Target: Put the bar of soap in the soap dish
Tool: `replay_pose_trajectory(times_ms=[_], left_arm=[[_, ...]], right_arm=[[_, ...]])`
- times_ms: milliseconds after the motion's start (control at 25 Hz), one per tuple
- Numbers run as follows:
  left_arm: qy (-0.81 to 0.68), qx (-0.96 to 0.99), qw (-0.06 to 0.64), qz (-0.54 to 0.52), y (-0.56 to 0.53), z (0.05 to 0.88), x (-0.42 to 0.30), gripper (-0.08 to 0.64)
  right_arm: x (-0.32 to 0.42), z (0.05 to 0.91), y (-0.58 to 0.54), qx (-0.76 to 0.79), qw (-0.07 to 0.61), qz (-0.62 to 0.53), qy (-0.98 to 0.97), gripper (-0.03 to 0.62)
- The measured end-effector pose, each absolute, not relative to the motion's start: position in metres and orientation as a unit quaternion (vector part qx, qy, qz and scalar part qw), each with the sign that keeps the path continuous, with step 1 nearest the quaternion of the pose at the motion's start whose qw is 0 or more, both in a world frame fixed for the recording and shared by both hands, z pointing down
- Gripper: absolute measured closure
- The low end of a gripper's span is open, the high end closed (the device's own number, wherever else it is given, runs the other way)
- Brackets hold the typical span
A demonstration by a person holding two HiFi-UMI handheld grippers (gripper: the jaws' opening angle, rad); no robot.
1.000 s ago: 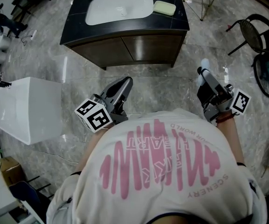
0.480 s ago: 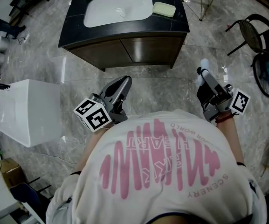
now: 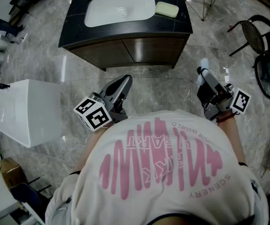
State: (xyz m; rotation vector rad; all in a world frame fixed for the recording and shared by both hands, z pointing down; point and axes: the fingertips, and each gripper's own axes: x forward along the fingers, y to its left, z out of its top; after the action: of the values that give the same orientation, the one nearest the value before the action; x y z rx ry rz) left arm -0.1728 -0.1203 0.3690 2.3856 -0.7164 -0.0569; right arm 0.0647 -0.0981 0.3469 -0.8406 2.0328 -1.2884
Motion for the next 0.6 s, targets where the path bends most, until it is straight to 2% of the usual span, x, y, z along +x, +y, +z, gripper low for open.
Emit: replay_pose_trajectory(times_ms=[600], left_arm=[[-0.278,0.901,0.331,-0.021,-0.135,0.377,-0.173,0.552]], right_arm=[[0.066,0.354,-0.114,-0.312,0.299,-0.494,0.755,0.314]])
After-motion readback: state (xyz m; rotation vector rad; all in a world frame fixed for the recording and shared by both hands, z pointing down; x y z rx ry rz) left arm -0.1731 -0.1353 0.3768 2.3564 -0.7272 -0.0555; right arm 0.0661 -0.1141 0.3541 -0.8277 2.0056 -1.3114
